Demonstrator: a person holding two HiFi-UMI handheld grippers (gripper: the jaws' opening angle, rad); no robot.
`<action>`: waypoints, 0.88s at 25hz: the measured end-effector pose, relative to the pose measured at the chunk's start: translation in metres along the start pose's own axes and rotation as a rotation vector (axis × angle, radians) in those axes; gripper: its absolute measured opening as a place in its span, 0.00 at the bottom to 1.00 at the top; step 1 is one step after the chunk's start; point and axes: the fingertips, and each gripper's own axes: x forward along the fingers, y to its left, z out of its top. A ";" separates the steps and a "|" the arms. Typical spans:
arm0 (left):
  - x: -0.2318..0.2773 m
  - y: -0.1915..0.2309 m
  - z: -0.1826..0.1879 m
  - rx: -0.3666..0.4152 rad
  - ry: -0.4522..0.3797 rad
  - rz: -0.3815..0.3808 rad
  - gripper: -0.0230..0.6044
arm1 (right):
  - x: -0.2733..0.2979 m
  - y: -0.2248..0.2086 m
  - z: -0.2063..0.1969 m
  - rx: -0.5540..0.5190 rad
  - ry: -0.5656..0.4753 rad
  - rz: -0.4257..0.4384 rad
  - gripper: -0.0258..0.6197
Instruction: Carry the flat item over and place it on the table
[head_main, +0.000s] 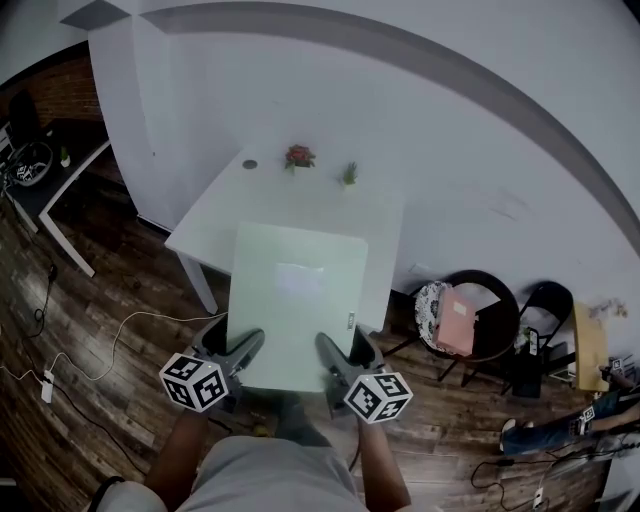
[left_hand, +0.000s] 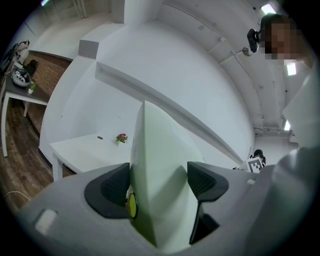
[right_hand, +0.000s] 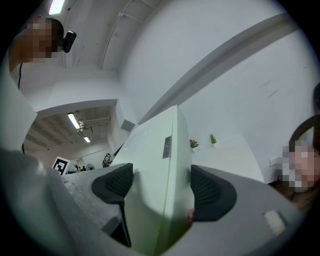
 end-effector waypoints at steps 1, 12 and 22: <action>0.007 0.003 0.002 0.002 0.003 0.002 0.62 | 0.006 -0.005 0.002 0.004 -0.001 0.001 0.59; 0.105 0.056 0.028 -0.007 0.040 0.032 0.62 | 0.100 -0.071 0.029 0.042 0.030 0.010 0.59; 0.203 0.100 0.045 -0.027 0.079 0.068 0.62 | 0.184 -0.142 0.052 0.079 0.070 0.022 0.59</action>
